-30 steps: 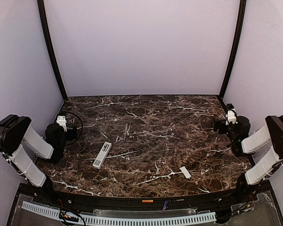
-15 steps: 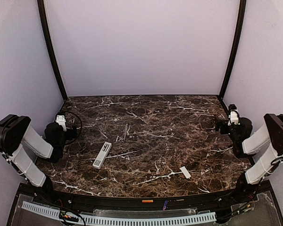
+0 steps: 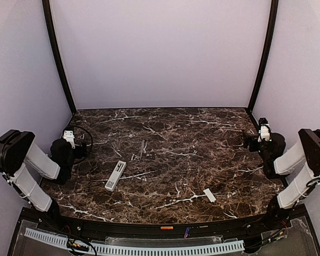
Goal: Unload the batteries from the remote control
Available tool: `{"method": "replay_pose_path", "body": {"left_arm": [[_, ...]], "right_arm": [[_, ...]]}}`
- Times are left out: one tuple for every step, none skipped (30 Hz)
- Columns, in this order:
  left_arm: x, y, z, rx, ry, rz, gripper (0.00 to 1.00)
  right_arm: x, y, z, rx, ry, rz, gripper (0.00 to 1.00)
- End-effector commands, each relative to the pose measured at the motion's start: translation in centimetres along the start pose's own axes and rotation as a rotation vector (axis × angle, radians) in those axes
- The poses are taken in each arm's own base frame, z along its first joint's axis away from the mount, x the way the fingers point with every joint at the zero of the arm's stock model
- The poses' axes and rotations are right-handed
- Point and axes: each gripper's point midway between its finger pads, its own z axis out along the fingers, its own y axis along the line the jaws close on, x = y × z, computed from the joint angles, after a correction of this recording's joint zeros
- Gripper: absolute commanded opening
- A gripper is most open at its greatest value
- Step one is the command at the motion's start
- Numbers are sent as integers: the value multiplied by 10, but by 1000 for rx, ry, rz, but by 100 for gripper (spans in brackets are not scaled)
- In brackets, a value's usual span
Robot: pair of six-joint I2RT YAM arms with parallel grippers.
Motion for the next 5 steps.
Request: {"method": "replay_pose_path", "body": {"left_arm": [[-8, 2, 1, -3, -20, -18, 99], [-8, 3, 1, -3, -20, -18, 99], [-8, 2, 1, -2, -21, -18, 99], [-8, 2, 1, -1, -21, -17, 99], [-8, 2, 1, -2, -20, -17, 99]], "right_arm": [[-5, -3, -1, 13, -25, 3, 99], [-5, -3, -1, 13, -26, 3, 99], [-5, -3, -1, 13, -25, 3, 98], [-5, -3, -1, 14, -25, 3, 99], [-4, -3, -1, 14, -23, 3, 99]]}}
